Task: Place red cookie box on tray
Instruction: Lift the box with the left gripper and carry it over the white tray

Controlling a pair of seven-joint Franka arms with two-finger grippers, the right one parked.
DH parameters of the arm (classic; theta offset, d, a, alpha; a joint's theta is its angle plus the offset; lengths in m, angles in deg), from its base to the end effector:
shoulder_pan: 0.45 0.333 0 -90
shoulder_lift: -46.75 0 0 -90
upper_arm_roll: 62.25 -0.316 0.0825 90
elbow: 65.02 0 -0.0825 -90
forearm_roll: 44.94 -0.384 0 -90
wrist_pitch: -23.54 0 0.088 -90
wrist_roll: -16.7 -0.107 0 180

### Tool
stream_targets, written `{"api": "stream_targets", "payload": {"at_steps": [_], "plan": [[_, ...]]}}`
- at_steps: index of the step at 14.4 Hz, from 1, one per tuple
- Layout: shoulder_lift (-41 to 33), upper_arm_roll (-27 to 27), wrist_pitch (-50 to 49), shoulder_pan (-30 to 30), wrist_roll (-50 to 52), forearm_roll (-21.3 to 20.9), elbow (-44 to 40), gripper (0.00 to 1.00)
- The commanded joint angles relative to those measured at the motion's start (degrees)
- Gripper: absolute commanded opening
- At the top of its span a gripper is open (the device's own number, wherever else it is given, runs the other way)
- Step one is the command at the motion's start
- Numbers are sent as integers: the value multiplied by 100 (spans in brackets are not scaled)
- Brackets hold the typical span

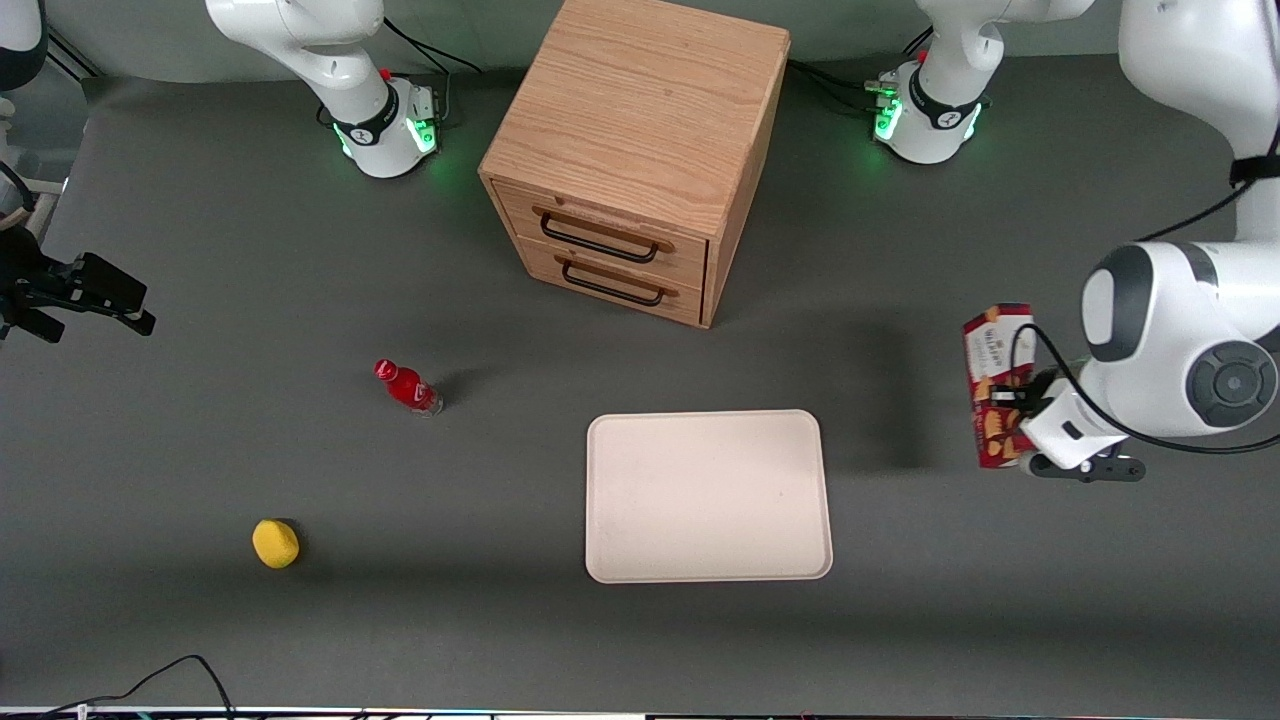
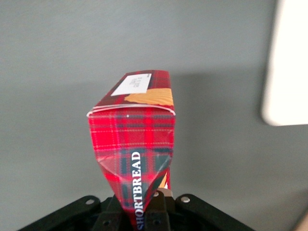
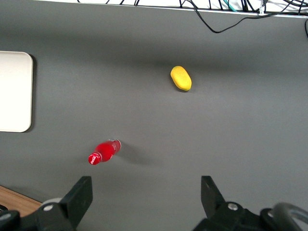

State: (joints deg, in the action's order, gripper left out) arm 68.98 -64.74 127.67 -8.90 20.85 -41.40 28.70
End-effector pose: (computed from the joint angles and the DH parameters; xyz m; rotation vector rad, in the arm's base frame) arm 0.6373 -0.0745 0.3780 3.1015 -0.0184 -0.3247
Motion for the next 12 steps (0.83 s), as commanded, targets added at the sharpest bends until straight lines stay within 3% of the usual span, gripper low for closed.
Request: {"api": "stream_targets", "payload": {"at_steps": [1, 5, 8, 12], "plan": [[141, 441, 211, -121, 988, 252, -223, 0], [571, 1179, 1266, -201, 2203, 156, -232, 0], [940, 1216, 1724, -472, 2257, 155, -258, 0], [1555, 1216, 1698, -640, 2239, -116, -977, 0]]}}
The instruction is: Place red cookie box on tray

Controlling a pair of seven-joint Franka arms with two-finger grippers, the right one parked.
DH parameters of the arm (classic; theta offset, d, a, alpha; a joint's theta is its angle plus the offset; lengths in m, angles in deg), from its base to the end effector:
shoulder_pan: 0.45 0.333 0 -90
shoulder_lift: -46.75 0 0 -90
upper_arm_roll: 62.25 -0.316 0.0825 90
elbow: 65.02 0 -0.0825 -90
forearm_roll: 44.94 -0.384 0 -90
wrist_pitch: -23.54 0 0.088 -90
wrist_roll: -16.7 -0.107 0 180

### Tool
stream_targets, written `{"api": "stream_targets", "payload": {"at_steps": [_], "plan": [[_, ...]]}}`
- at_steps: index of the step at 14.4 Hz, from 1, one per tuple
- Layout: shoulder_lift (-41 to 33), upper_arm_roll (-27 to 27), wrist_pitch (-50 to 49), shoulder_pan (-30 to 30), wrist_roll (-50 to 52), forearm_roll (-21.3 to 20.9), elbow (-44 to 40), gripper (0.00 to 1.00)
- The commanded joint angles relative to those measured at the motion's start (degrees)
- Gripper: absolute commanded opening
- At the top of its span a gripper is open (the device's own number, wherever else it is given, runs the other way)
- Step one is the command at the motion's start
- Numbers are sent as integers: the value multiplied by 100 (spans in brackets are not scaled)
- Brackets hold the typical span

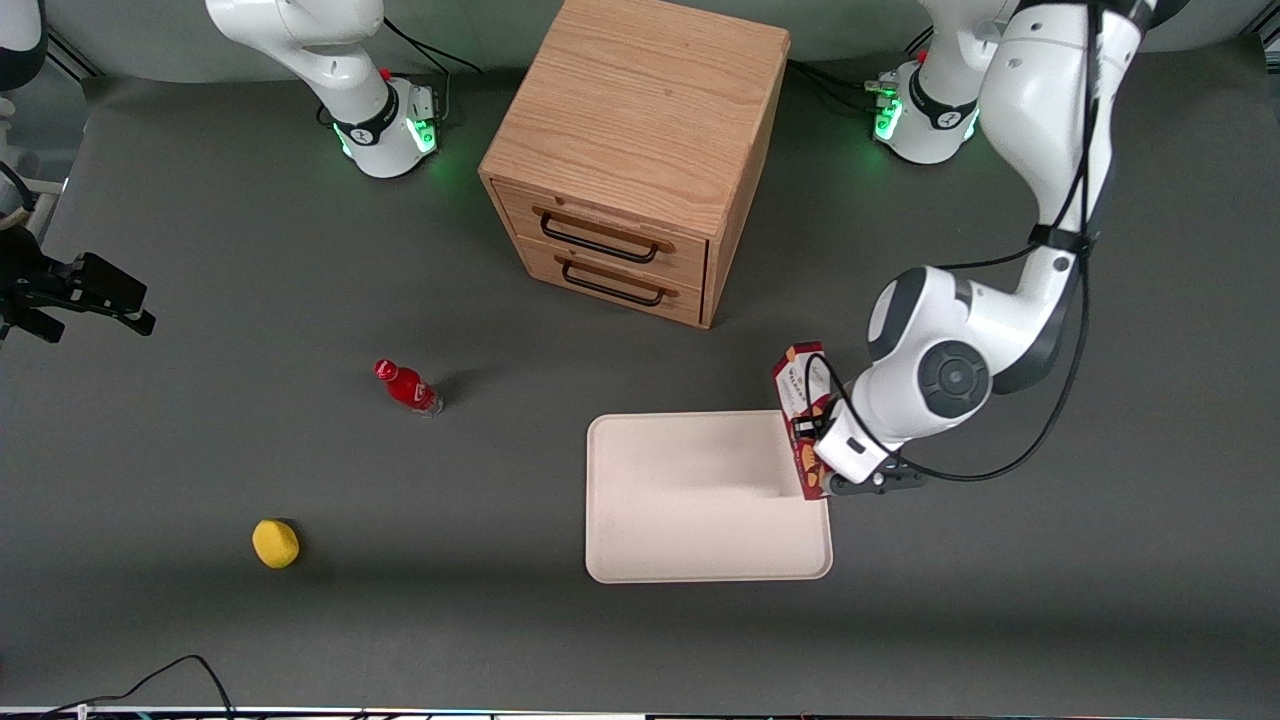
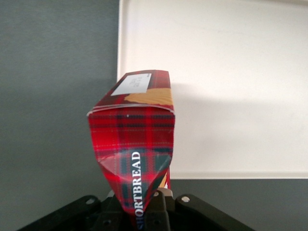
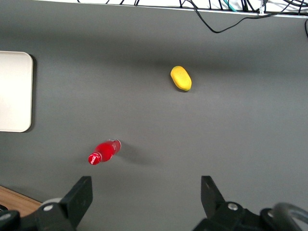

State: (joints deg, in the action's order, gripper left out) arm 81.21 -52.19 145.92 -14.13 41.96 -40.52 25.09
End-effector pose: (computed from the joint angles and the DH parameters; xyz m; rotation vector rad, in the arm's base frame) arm 0.6408 -0.2669 0.2923 2.9981 0.1466 -0.1442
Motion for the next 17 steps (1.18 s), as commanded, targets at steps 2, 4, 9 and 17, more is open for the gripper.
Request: {"api": "stream_targets", "payload": {"at_steps": [2, 4, 9, 17], "plan": [[577, -39, -171, -100, 75, -406, -959, 0], [832, -39, -163, -126, 75, -608, -1267, 0], [1220, -39, -364, -152, 5, -969, -1742, 0], [1958, -56, -717, -390, -82, -1258, -2437, 0]]}}
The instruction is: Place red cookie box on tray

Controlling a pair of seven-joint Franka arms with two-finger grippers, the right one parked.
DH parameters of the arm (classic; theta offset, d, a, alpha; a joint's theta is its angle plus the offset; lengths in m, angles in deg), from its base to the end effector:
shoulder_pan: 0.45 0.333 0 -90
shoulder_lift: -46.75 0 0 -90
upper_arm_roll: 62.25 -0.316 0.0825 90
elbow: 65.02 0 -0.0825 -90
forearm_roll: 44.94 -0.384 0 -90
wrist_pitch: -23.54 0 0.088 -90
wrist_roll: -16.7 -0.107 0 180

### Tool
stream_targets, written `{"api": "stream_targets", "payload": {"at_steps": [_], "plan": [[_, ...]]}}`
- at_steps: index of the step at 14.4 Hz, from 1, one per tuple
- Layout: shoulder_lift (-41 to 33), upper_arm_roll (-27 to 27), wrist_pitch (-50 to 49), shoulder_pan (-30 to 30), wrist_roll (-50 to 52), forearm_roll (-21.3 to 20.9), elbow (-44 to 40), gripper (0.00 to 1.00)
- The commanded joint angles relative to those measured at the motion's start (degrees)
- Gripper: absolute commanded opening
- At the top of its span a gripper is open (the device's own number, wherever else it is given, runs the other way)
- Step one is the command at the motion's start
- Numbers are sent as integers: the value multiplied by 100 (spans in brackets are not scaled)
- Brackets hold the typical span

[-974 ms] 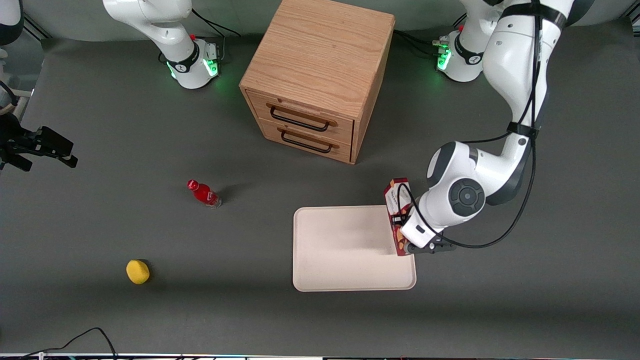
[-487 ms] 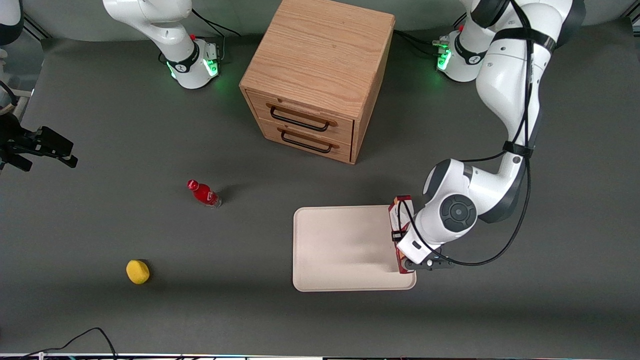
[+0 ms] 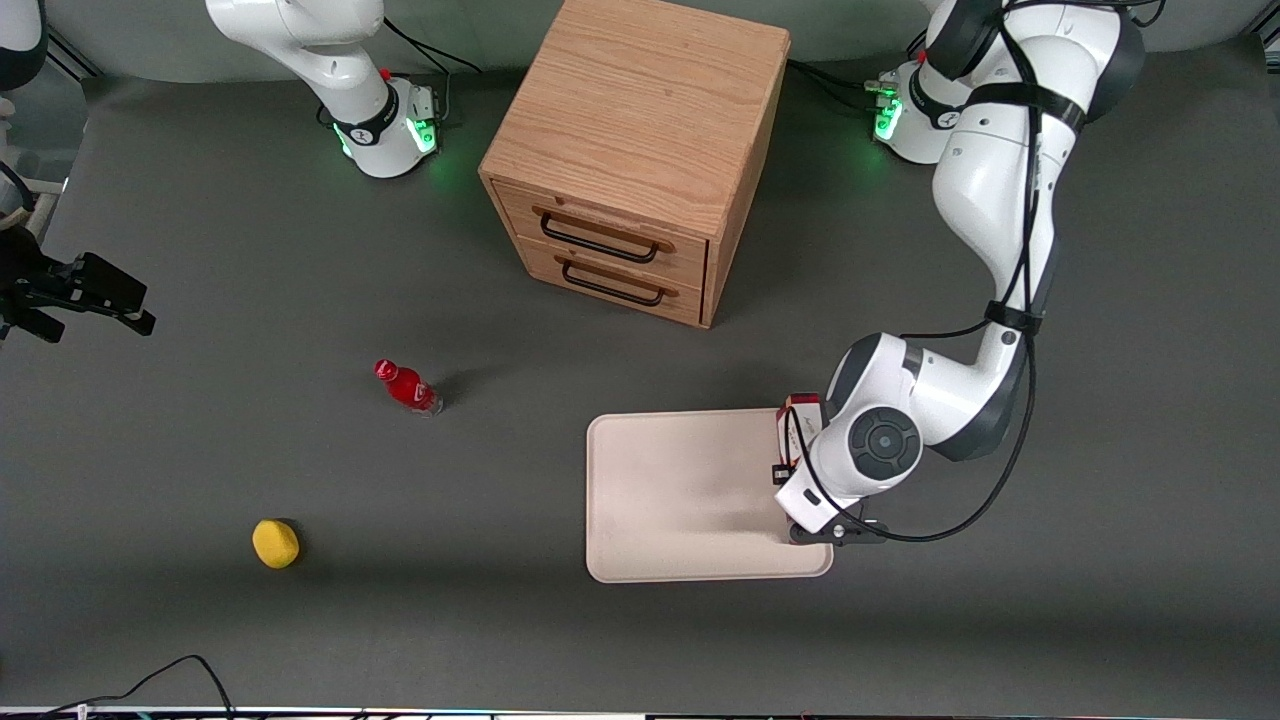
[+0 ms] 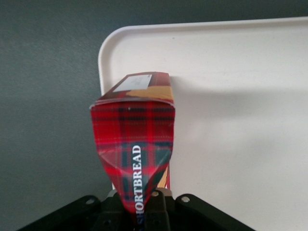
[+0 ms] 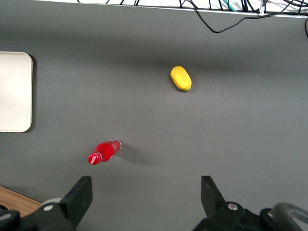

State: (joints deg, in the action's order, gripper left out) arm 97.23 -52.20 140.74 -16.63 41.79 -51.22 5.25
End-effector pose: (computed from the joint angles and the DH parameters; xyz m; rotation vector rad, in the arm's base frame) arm 0.6903 -0.2948 0.2388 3.1250 -0.0204 -0.0969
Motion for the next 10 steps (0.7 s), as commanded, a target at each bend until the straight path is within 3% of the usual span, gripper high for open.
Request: {"api": "stream_targets", "payload": {"at_steps": [1, 2, 4, 6, 10], "plan": [[383, -55, -163, -139, -205, -233, -445, 0], [374, -55, -180, -131, -302, -242, -462, 8], [374, -82, -224, -148, -303, -259, -567, 56], [322, -82, -381, -131, -303, -286, -637, 97], [252, -21, -1383, -87, -338, -251, -1358, 100]]}}
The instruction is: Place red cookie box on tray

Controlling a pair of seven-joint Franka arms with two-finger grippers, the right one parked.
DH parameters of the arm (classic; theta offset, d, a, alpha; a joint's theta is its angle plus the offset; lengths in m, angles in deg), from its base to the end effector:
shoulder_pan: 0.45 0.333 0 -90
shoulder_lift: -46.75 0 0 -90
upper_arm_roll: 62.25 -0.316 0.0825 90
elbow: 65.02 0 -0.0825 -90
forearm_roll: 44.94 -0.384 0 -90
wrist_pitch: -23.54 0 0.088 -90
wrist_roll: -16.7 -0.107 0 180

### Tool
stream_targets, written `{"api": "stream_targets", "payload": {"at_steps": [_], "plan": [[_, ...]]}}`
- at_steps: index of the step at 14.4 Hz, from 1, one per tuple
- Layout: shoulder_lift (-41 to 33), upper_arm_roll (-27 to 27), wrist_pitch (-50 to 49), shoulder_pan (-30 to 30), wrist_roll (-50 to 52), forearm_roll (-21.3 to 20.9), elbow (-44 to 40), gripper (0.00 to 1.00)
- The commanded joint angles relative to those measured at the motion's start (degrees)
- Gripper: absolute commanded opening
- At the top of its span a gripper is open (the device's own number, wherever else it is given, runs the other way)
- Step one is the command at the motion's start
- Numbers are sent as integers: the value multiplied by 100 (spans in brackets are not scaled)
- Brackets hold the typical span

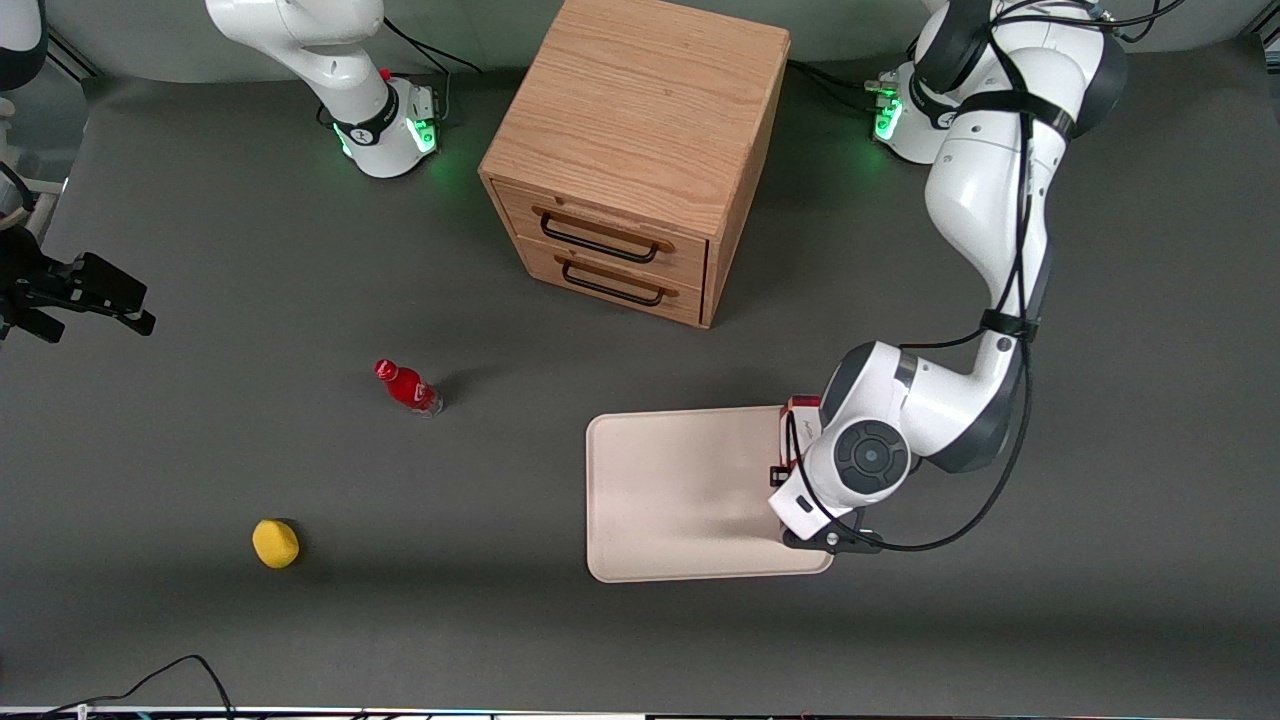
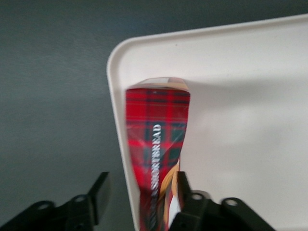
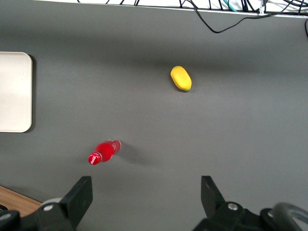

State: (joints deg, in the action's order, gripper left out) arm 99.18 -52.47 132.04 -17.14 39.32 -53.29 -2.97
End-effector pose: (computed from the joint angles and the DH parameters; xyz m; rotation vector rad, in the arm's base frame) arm 0.7033 -0.2923 0.2659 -3.1006 0.0939 0.1330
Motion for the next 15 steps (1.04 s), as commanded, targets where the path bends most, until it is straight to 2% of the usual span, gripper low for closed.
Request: {"api": "stream_targets", "payload": {"at_steps": [1, 7, 11, 15], "plan": [[-22, 15, -706, -27, -100, -35, -597, 100], [-908, -72, -1630, 157, -100, -70, -694, 100], [-1752, -55, -2402, 333, -178, -44, -650, 100], [-2315, -37, -3290, 693, -1213, -9, -650, 100]]}}
